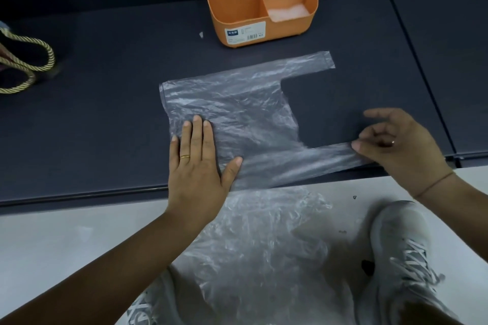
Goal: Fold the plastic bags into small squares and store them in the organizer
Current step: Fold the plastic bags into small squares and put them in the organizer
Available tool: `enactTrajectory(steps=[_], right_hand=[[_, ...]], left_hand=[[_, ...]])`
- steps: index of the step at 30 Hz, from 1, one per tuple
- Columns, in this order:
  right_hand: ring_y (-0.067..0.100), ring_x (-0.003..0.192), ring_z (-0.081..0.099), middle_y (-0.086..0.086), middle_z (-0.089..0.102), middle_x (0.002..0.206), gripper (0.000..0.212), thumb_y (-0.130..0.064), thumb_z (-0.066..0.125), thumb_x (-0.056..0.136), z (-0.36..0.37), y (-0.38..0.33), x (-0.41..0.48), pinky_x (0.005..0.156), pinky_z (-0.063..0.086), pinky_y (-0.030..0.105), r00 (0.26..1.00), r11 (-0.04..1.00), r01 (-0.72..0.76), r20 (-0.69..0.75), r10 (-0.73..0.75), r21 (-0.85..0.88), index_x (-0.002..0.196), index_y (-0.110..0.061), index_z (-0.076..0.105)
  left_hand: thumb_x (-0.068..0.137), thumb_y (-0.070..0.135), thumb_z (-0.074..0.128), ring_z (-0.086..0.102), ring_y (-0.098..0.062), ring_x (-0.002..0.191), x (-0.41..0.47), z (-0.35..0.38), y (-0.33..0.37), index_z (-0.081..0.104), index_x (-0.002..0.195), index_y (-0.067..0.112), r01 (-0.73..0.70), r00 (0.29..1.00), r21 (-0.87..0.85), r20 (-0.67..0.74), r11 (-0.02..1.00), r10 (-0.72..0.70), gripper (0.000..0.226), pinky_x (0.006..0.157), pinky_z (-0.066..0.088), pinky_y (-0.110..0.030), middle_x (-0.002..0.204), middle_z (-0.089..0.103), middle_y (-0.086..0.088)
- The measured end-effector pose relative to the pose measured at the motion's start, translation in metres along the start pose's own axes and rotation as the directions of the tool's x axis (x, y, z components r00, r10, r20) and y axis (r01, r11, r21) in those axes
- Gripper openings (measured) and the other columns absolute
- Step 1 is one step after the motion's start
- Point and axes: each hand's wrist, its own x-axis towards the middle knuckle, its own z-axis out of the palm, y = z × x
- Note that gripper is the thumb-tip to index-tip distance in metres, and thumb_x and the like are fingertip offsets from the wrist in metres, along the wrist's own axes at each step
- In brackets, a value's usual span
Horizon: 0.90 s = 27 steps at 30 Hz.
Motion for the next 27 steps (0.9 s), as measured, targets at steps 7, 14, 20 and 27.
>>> enactTrajectory(steps=[7,14,20,27], right_hand=[[0.031,0.109,0.052,0.016,0.051,0.123,0.040,-0.015,0.060,0.086,0.025,-0.031,0.004,0.097,0.035,0.022,0.889,0.812,0.346,-0.113,-0.445,-0.471,0.125,-0.006,0.057],[0.021,0.149,0.008,0.010,0.014,0.161,0.057,-0.033,0.031,0.104,0.159,-0.121,0.016,0.120,-0.002,0.031,0.710,0.596,0.703,0.415,-0.568,-0.387,0.153,-0.007,0.017],[0.016,0.148,-0.012,0.003,-0.010,0.162,0.066,-0.048,0.017,0.102,0.182,-0.107,0.057,0.120,-0.009,0.036,0.794,0.499,0.608,0.475,-0.379,-0.618,0.154,-0.014,-0.004],[0.022,0.149,-0.007,0.007,-0.005,0.162,0.079,-0.059,0.006,0.093,0.080,-0.045,0.097,0.121,-0.003,0.039,0.946,0.547,0.313,0.203,-0.253,-0.776,0.155,-0.010,0.001]], left_hand=[[0.085,0.072,-0.003,-0.019,-0.016,0.148,-0.007,-0.022,-0.011,-0.012,0.151,0.014,0.068,0.998,-0.058,0.003,0.996,-0.068,0.088,0.119,-0.018,-0.035,0.158,-0.018,0.000],[0.099,0.046,0.006,-0.006,-0.020,0.152,0.062,-0.028,-0.043,0.007,0.155,0.006,0.088,0.995,0.013,-0.054,0.996,-0.087,0.069,0.120,-0.011,-0.038,0.164,-0.001,-0.009],[0.102,0.047,0.012,-0.013,-0.017,0.151,0.070,-0.021,-0.055,-0.006,0.155,0.010,0.101,0.993,0.062,0.060,0.993,-0.105,0.068,0.120,-0.013,-0.037,0.164,-0.012,-0.005],[0.099,0.053,0.010,-0.014,-0.017,0.150,0.079,-0.022,-0.063,-0.008,0.155,0.011,0.076,0.994,0.098,0.070,0.992,-0.083,0.073,0.121,-0.013,-0.040,0.164,-0.013,-0.004]])
